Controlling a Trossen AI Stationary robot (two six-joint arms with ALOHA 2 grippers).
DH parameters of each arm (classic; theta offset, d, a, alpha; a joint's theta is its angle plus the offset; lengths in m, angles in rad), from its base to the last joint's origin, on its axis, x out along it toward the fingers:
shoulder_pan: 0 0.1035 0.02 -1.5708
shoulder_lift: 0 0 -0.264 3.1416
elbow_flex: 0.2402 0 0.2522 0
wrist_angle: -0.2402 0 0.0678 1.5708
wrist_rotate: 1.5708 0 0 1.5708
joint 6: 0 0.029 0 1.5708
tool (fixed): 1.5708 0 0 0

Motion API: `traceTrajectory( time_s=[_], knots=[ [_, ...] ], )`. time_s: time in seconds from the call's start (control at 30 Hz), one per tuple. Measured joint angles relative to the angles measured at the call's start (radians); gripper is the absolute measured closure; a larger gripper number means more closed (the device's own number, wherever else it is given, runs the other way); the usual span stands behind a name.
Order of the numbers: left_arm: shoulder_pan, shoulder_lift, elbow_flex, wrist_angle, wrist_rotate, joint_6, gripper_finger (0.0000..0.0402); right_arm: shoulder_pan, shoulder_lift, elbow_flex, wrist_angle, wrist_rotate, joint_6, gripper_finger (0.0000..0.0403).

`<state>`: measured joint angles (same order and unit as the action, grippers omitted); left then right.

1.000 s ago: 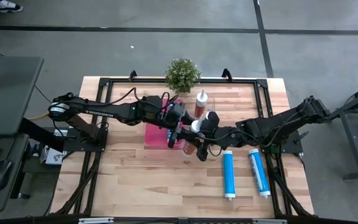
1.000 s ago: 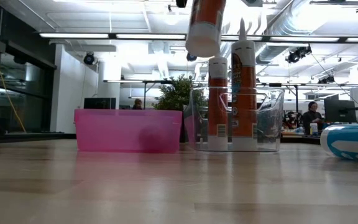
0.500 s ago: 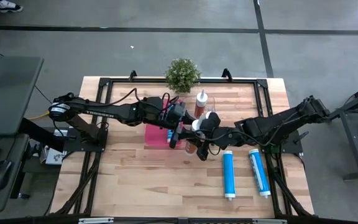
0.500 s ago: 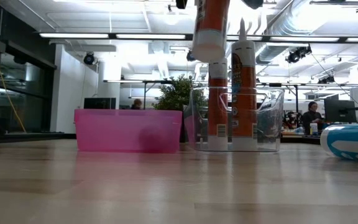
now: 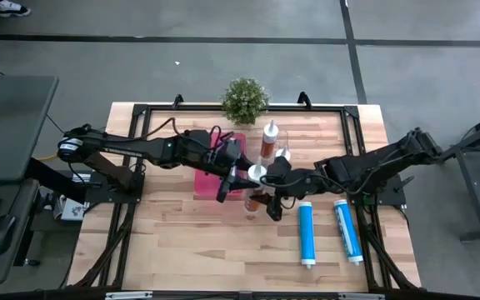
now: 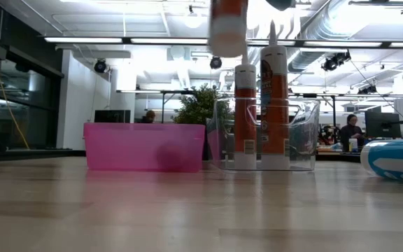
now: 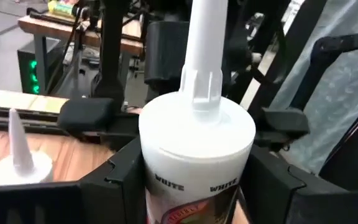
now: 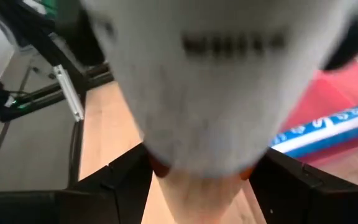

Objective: Pick & place silicon tubes, Sealant and Lysol wipes
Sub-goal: Put the orange sealant into the transparent bin

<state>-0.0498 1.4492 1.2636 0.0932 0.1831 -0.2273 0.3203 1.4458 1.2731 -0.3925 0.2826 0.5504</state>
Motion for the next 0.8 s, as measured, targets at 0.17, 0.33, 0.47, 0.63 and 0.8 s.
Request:
traceTrajectory(
  time_s=[0.17,0.33,0.47,0.63,0.8],
  knots=[
    [0.000,-0.029,-0.002,-0.087,-0.017,0.018,0.0210,0.020,-0.001,-0.001,-0.062,-0.031,0.051,0.0164],
    [0.000,-0.053,-0.002,-0.121,-0.032,0.037,0.0210,0.060,-0.009,-0.005,-0.189,-0.052,0.122,0.0163],
    [0.002,-0.054,0.000,-0.110,-0.051,0.051,0.0211,0.079,-0.013,-0.005,-0.222,-0.040,0.151,0.0164],
    [0.008,-0.054,0.000,-0.104,-0.098,0.066,0.0211,0.088,-0.014,-0.005,-0.236,-0.031,0.183,0.0163],
    [0.005,-0.054,0.000,-0.113,-0.114,0.088,0.0211,0.125,-0.015,-0.005,-0.355,-0.011,0.276,0.0166]
  ],
)
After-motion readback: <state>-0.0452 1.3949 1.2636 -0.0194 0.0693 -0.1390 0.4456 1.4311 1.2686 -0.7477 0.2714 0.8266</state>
